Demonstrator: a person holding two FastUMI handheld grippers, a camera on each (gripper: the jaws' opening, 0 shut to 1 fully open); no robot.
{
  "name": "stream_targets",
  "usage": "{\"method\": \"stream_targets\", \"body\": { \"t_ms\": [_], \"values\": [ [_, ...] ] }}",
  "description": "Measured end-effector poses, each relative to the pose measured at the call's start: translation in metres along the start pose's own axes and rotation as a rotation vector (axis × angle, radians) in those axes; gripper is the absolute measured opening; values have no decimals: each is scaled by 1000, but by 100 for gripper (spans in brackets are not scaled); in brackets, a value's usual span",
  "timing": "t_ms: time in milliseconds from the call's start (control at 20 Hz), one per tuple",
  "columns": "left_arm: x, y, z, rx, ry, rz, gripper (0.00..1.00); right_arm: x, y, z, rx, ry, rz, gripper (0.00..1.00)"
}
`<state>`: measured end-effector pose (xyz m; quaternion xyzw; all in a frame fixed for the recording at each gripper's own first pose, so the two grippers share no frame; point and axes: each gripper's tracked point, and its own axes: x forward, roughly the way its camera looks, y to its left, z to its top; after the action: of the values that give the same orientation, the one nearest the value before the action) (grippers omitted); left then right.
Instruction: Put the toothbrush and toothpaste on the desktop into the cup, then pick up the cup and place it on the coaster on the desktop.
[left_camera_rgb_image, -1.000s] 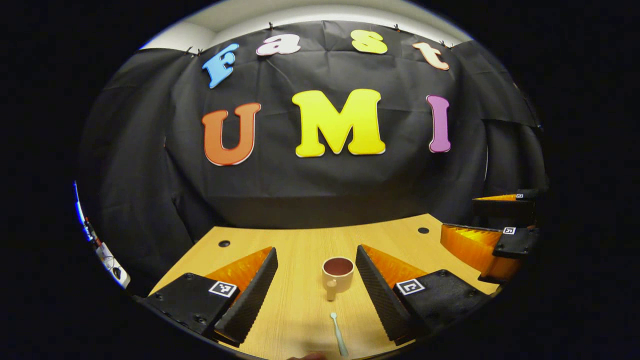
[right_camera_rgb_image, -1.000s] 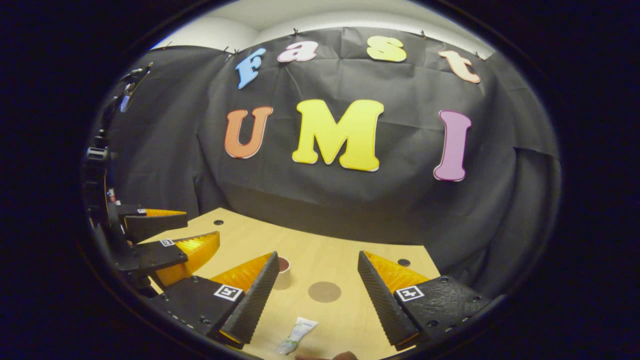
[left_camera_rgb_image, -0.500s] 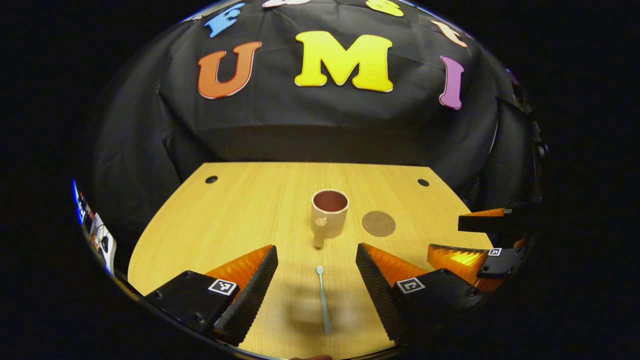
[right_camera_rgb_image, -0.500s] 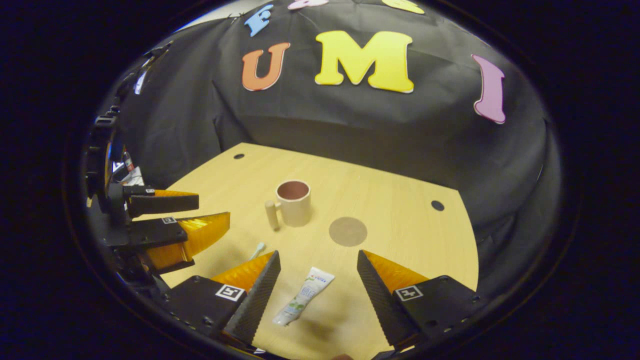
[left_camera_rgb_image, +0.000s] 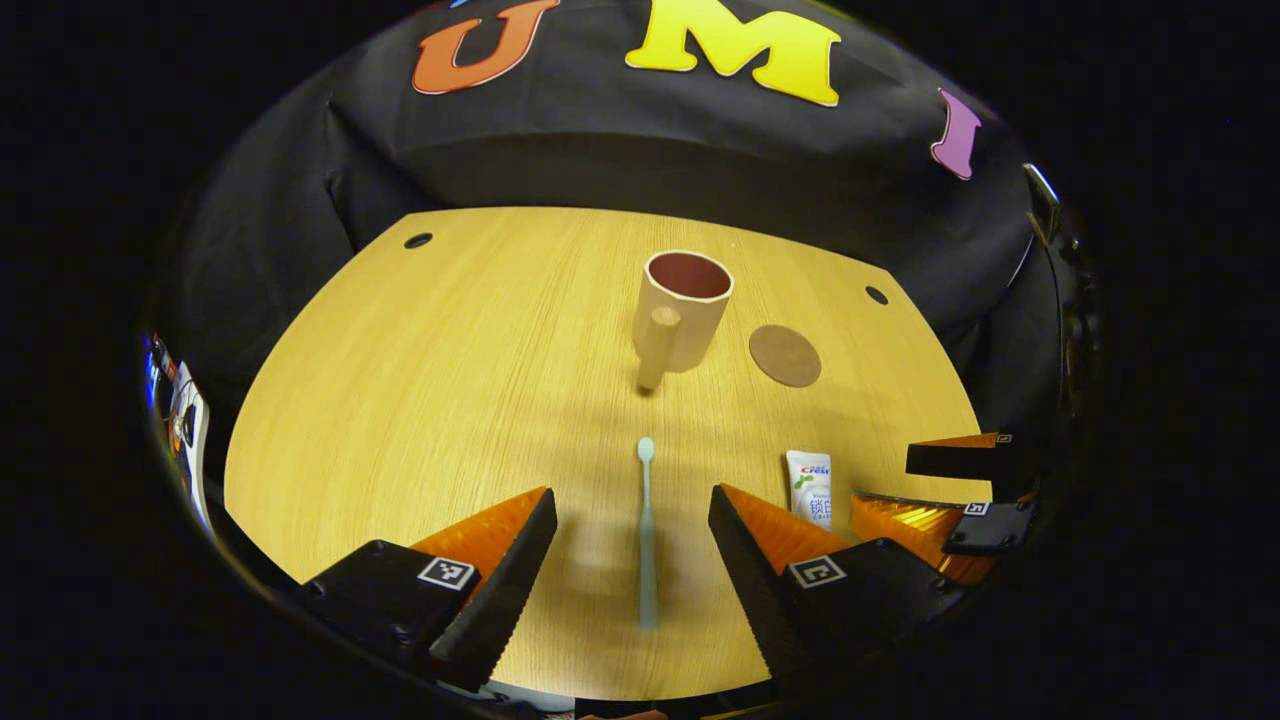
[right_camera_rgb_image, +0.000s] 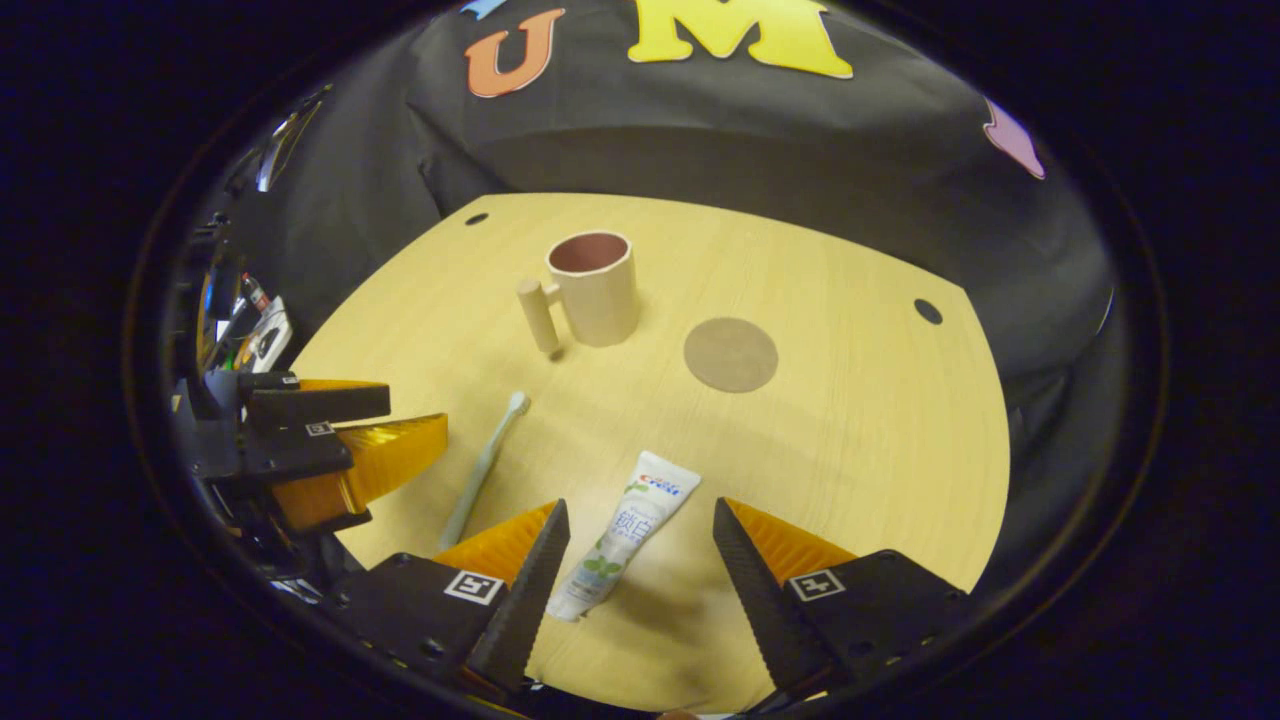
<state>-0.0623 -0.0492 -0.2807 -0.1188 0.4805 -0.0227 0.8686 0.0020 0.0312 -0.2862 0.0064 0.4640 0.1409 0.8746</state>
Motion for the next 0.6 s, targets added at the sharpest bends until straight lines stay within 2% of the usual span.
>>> {"method": "stream_targets", "body": {
  "t_ms": [50,100,150,250,300,450,500,550,600],
  "values": [
    [5,1,-4,14,23,-10,96,6,1,-4,16,23,-5,87],
    [10,2,-9,22,54,-20,100,13,0,-11,32,52,-22,84],
    [14,2,-14,15,87,-38,95,16,1,-18,51,86,-30,87],
    [22,1,-24,4,154,-57,95,23,3,-23,91,127,-41,83],
    [25,2,-28,3,182,-64,95,27,2,-27,100,144,-54,86],
    [33,-1,-30,15,248,-82,93,37,3,-31,130,181,-66,84],
    [36,-3,-31,15,273,-85,93,40,3,-34,143,194,-64,80],
    [38,-5,-32,10,300,-90,92,42,2,-35,154,201,-69,84],
    [39,-3,-35,8,329,-94,91,45,1,-36,161,208,-69,80]
  ]
}}
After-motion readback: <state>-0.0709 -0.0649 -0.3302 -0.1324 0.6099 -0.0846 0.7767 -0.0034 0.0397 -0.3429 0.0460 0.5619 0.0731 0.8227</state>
